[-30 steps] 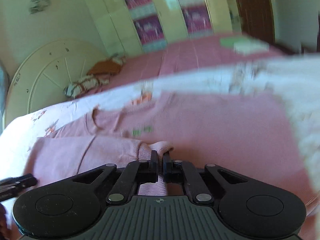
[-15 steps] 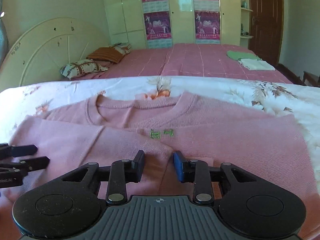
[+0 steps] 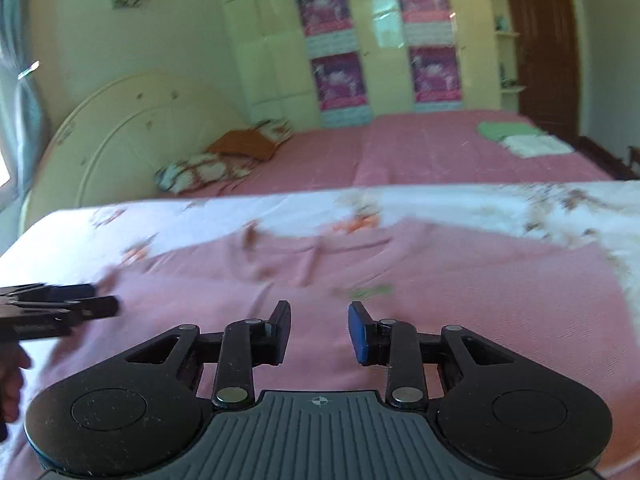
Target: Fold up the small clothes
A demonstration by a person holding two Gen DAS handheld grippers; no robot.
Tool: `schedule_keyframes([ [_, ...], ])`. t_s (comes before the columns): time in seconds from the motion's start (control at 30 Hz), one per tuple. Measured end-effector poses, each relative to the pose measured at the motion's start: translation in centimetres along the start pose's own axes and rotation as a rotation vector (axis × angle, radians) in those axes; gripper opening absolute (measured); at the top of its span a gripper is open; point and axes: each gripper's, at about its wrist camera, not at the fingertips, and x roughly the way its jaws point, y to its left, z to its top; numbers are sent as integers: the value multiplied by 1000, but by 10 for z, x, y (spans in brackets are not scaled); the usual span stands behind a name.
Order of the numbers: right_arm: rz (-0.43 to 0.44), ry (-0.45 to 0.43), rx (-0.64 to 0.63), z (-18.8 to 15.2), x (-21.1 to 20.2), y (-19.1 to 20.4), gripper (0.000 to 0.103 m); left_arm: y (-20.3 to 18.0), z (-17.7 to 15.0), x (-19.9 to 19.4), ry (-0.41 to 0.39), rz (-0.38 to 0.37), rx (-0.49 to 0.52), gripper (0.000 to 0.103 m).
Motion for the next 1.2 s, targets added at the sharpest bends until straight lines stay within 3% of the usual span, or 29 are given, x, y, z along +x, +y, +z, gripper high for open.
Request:
schedule_keyframes([
  [0.1,37,65,-55,-21,8,27,32,-8,-24,-5,54,19,0,65],
  [0.2,-11,66,-33,-36,-4,11,31,11,-39,-30,45,64,-41,63],
  [0.3,-134,23,7,-36,-30,-10,30,24,-46,-36,41,46,-79,64],
  [0.4,-139,46,41,-45,-21,-22,30,18,-41,-30,53,63,-50,66],
  [0.47,-163,64,13,-40,-20,-16,31,9,-35,-41,38,82,-16,59],
  [0.53,-172,59,8,-32,-30,-7,31,-2,-38,-53,-4,82,48,67],
  [0.6,-178,47,-47,-38,-36,0,31,-5,-48,-39,106,75,38,67],
  [0.63,-192,109,-48,-43,-28,-1,31,-3,-51,-40,82,74,21,67],
  [0.7,-186,104,-47,-46,-30,-4,35,0,-47,-43,95,79,-8,66],
  [0.73,-191,121,-17,-41,-36,-4,35,1,-46,-49,87,77,-22,65],
  [0.83,-181,53,17,-39,-69,-2,35,1,-54,-70,85,88,-10,65],
  [0.9,-173,84,42,-45,-84,-7,36,2,-68,-93,86,98,-14,65],
  [1.1,-167,79,151,-84,-157,-30,36,-1,-128,-172,163,116,-45,62],
  [1.2,-169,92,210,-105,-195,-45,36,-10,-150,-206,194,178,-45,60],
])
